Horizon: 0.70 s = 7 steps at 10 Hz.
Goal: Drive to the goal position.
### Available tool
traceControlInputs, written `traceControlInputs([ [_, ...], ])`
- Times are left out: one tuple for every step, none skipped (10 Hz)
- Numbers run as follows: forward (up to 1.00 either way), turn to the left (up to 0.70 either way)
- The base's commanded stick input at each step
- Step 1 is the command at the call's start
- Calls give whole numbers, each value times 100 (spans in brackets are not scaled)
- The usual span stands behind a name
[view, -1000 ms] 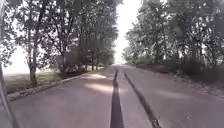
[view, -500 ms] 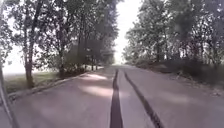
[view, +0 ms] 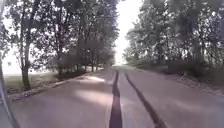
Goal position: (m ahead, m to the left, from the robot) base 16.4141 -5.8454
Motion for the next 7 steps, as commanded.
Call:
traceControlInputs([
  [70, 0],
  [70, 0],
  [70, 0],
  [70, 0],
  [70, 0],
  [70, 0],
  [70, 0],
])
